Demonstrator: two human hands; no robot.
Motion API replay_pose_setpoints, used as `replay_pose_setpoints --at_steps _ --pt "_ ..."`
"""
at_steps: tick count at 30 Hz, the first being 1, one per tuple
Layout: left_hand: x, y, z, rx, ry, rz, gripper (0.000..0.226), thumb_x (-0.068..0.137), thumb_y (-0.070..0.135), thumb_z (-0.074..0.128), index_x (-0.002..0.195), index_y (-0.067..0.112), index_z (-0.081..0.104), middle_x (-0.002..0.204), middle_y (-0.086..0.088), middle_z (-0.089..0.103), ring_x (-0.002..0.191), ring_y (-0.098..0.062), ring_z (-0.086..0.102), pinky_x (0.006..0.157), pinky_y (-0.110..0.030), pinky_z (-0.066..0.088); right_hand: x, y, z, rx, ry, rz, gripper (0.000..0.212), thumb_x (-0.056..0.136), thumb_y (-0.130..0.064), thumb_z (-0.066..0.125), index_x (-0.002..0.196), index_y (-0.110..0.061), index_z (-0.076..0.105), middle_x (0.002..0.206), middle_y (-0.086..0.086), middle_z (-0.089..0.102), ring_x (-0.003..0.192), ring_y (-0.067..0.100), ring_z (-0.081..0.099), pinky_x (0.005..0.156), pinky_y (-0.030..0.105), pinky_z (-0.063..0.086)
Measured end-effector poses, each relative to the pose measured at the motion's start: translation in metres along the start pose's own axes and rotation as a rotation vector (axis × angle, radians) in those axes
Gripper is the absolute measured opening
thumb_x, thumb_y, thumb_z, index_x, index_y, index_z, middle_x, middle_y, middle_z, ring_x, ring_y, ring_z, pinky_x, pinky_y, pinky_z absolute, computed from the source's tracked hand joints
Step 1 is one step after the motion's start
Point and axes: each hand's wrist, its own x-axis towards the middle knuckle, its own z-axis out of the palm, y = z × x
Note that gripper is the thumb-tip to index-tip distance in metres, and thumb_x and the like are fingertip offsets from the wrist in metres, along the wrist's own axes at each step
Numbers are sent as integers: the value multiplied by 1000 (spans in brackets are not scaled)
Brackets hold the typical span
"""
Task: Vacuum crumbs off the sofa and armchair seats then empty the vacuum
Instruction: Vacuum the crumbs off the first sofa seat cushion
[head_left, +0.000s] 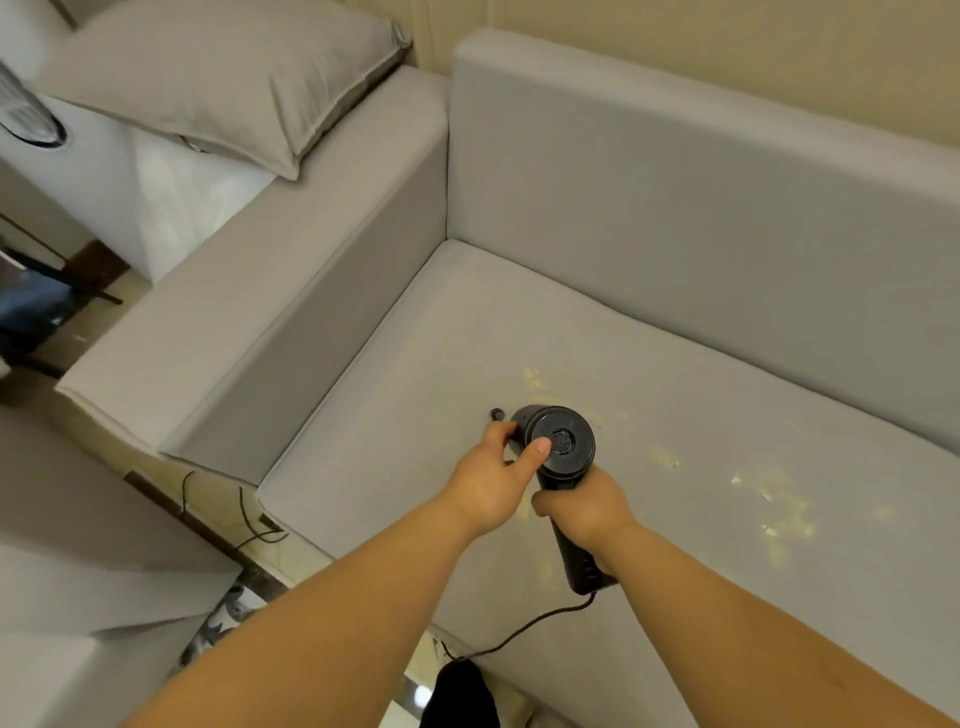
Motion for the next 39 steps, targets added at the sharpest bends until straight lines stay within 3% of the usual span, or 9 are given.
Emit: replay_pose_setpoints --at_steps 3,9,16,21,29,39 --pt "-2 -3 -12 -23 55 31 63 89 53 51 142 23 34 141 0 47 111 -13 52 89 -25 37 6 -7 12 14 -17 -59 35 74 -10 71 106 -19 60 83 -1 62 75 20 58 65 30 46" --pt "14 -19 -30 -8 108 8 63 92 50 49 145 21 30 146 0 42 124 -18 49 92 -23 34 38 -13 39 12 -50 -90 42 76 -13 73 113 -21 57 96 2 65 90 27 62 78 38 53" --pt "12 -15 4 -10 14 -9 64 92 51 49 145 21 28 146 -2 43 123 -19 50 93 -24 35 29 13 20 29 -6 17 40 75 -11 72 113 -17 61 87 1 63 75 19 58 63 29 45" --pt "6 5 11 -1 -30 -31 62 93 51 47 144 21 31 145 -1 44 131 -20 42 95 -23 31 14 10 -4 24 -1 27 33 74 -11 73 103 -20 60 83 -1 62 72 17 57 62 28 45" --pt "36 41 -22 20 -6 59 64 92 51 48 146 21 29 147 -1 41 132 -18 41 96 -21 30 30 -37 -7 162 29 -22 36 76 -9 73 109 -14 61 82 1 62 70 18 57 58 27 42" --pt "152 62 -81 18 -70 71 64 94 49 47 148 23 24 149 -2 38 134 -21 39 94 -22 30 127 -114 8 228 119 -17 40 76 -9 74 113 -18 62 89 0 67 77 18 61 61 28 45"
